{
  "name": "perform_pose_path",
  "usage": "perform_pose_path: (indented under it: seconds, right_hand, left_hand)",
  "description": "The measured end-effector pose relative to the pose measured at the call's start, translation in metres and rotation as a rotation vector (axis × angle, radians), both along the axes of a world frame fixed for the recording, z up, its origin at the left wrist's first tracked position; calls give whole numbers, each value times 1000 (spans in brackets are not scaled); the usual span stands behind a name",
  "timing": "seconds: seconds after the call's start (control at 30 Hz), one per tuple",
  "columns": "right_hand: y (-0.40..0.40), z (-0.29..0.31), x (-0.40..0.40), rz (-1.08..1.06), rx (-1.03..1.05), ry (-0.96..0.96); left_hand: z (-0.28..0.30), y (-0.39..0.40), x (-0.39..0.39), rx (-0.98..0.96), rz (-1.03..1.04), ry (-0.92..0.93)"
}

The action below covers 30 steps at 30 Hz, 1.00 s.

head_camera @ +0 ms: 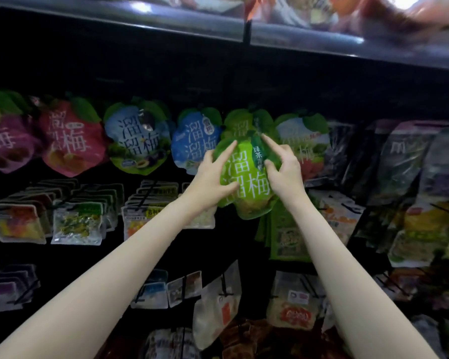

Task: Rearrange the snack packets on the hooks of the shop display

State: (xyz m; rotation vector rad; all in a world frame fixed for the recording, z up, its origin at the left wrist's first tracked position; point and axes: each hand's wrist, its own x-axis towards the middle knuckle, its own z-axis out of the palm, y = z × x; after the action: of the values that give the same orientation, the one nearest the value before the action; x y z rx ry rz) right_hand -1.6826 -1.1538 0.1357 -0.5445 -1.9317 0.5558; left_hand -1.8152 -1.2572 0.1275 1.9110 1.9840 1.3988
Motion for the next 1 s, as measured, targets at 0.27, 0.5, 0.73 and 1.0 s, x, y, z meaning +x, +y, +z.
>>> perform_pose_path:
  seconds: [0.27, 0.5, 0.73, 1.0]
  right_hand:
    - [60, 31, -25, 17, 27, 78]
    - [93, 31, -40, 33, 109, 42]
    - [80, 23, -38, -101, 217, -16]
    - [94, 25, -46, -221, 189, -267]
  left_hand:
    - [31, 56, -3, 60, 313, 386]
    - [44, 80, -5, 191, 363, 561]
    - [27, 106, -14, 149, 344, 588]
    - [0, 112, -33, -81, 241, 567]
